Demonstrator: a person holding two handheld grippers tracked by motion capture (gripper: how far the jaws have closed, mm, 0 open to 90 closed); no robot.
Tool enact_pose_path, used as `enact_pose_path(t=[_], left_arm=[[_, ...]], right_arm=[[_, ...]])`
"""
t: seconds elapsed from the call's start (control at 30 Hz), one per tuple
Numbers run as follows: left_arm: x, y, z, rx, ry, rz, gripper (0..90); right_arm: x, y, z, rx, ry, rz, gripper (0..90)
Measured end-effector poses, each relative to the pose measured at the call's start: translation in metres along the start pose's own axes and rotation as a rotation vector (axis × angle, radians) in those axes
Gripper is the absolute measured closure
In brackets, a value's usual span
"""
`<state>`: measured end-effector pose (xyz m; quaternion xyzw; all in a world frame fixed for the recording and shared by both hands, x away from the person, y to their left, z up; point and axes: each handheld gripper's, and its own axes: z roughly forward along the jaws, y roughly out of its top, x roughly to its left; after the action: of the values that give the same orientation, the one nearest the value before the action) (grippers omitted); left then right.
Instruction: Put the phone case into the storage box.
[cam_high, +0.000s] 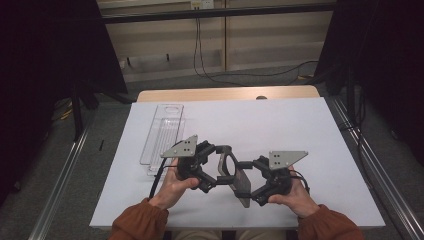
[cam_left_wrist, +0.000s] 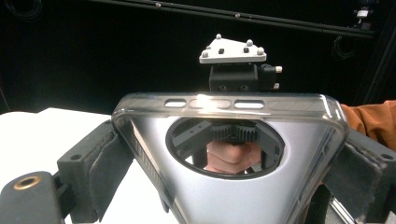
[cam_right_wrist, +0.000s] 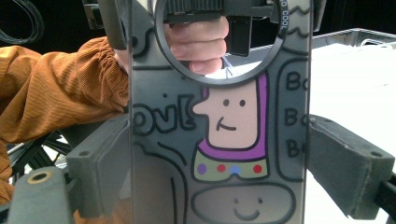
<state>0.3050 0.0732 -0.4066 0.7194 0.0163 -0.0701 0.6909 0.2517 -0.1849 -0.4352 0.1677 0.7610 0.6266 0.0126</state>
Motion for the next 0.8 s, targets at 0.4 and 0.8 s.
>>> enact_pose_path(t=[0.4,0.8], left_arm=[[-0.0008,0.0002,0.0013,0.019,0.018,0.011,11.8],[-0.0040,0.0014,0.0042,0.022,0.052,-0.011,12.5]], right_arm=[[-0.0010,-0.0002,-0.0024,0.017,-0.032,-0.041,11.8],[-0.0021,-0.0005,-0.0035,-0.001,-0.033,-0.014,9.0]])
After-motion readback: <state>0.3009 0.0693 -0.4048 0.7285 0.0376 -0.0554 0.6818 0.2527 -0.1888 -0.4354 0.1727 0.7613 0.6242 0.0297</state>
